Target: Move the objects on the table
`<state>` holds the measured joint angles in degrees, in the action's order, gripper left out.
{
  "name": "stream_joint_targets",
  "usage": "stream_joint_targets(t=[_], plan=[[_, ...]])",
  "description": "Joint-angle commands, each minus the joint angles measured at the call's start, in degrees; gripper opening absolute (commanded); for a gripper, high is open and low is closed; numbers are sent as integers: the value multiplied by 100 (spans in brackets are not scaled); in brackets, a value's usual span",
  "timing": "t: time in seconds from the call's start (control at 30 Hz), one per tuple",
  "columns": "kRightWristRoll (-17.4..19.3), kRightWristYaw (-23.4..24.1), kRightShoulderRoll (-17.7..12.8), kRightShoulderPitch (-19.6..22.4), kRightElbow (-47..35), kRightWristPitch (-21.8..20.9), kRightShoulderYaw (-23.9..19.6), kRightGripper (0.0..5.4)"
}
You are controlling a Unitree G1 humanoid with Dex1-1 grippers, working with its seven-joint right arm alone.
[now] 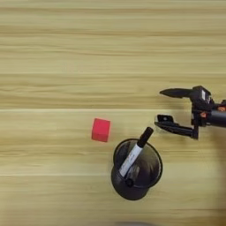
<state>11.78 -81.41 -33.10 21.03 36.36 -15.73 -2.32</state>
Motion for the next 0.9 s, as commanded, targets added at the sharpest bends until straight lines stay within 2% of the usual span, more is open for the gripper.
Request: stream_joint_targets(t=[0.03,0.37,0.67,0.9], plan=[[-200,273,-267,337,122,-272,12,539],[-678,550,-256,439,662,-714,214,539],[-756,584,-159,472,848,-868,282,539],[-673,488,-132,444,787,-799,288,477]])
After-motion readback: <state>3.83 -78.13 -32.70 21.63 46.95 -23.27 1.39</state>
